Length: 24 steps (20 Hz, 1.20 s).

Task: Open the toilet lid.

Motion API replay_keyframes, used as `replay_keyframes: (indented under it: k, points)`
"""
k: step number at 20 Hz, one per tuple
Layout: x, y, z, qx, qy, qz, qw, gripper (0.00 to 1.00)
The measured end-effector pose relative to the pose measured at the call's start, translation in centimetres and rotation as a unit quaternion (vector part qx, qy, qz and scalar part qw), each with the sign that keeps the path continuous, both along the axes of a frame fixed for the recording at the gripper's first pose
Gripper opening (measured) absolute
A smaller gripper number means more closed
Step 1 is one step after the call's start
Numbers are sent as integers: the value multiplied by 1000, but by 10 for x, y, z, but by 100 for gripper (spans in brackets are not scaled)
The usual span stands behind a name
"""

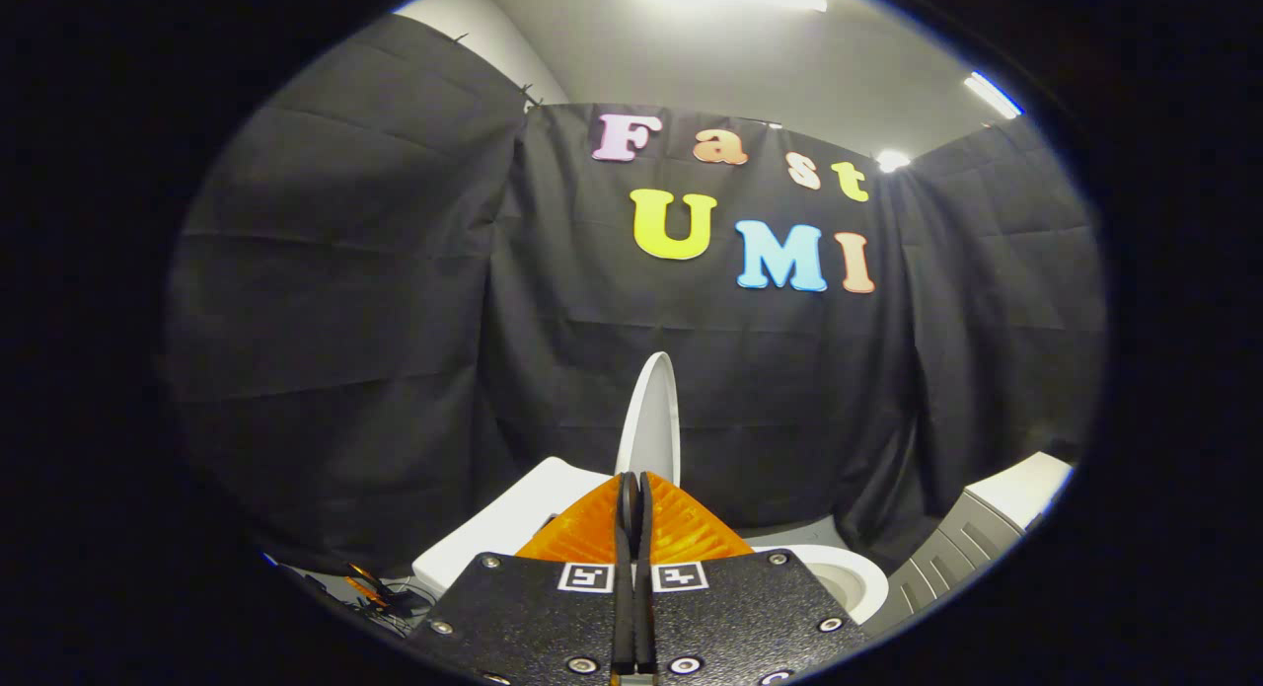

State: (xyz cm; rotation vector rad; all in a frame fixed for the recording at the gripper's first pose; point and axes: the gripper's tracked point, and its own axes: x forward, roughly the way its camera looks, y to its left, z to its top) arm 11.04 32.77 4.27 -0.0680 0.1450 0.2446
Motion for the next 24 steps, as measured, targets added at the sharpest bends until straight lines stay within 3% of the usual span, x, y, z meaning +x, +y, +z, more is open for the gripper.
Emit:
replay_keyframes:
  k: [7,10,11,14,16,19,24]
  points:
    - [3,56,-7,-27,-7,61,998,1]
    - [3,64,-10,-28,0,106,994,12]
    - [5,63,-10,-24,4,118,993,18]
    - [-21,53,1,-18,-5,141,990,82]
    - [-39,38,21,-23,-35,136,990,94]
    - [-56,1,48,-18,-70,112,991,95]
    - [-75,-88,69,28,-88,36,995,95]
